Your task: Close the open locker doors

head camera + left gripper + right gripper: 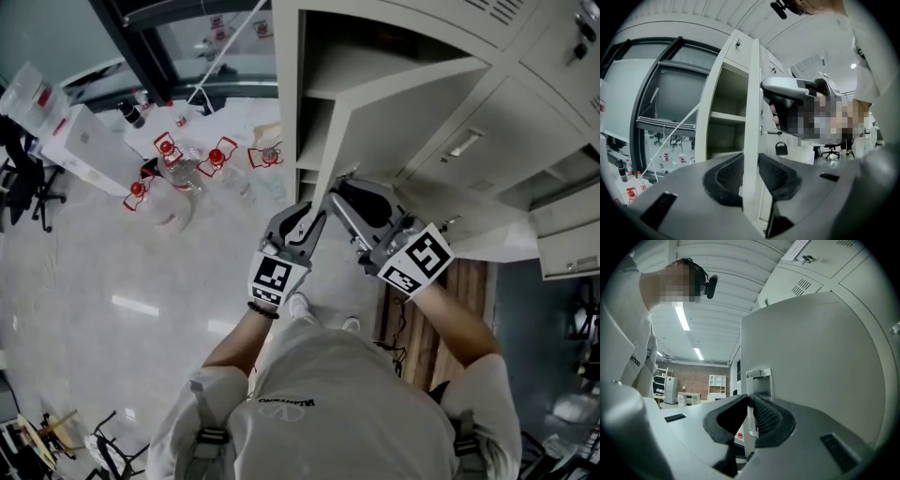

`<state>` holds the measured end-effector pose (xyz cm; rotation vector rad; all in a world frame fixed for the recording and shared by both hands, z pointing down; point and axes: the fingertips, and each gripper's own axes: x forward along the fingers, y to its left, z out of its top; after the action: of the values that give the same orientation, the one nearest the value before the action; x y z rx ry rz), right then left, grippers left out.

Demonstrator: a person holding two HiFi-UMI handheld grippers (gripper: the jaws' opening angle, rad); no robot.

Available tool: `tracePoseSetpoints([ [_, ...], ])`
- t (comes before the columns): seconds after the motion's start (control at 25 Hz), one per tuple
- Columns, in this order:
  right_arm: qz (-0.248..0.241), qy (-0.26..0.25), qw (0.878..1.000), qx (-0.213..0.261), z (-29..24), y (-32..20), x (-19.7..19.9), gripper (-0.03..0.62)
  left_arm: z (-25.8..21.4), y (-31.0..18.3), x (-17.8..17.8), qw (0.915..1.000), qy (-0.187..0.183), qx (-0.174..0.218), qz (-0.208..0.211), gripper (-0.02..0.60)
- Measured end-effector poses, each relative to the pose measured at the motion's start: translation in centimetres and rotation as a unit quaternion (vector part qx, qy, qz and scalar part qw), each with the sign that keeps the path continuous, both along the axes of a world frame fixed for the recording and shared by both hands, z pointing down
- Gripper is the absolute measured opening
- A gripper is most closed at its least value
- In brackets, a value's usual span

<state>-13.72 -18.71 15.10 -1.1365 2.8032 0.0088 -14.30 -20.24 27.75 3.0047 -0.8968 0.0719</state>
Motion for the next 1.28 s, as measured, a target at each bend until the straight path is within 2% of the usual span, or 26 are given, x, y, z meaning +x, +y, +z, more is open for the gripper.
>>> tracePoseSetpoints([
  [0.16,0.034,-0.001,0.999,0.0,0.0,-2.2,-0.5,0.051,-0.3,-1.6,-1.8,0.9988,-0.002,0.018,-0.046,0.087],
  [0.28,0.061,0.001,0.998,-0.004,0.0,-4.1,-0.6,0.049,-0.5,-2.7,-3.0,0.9967,-0.003,0.031,-0.076,0.05],
  [0.64,0.12,0.008,0.993,-0.002,0.1,-9.0,-1.0,0.044,0.5,-6.6,-1.3,0.9972,-0.015,0.037,-0.063,0.023],
  [1.0,0.15,0.007,0.989,0.003,0.2,-12.5,-0.5,0.037,1.8,-11.2,0.2,0.9954,-0.014,0.032,-0.09,0.005],
  [1.28,0.183,-0.003,0.983,0.007,0.2,-14.7,0.3,0.032,1.9,-13.5,1.0,0.9947,-0.009,0.04,-0.095,0.005],
])
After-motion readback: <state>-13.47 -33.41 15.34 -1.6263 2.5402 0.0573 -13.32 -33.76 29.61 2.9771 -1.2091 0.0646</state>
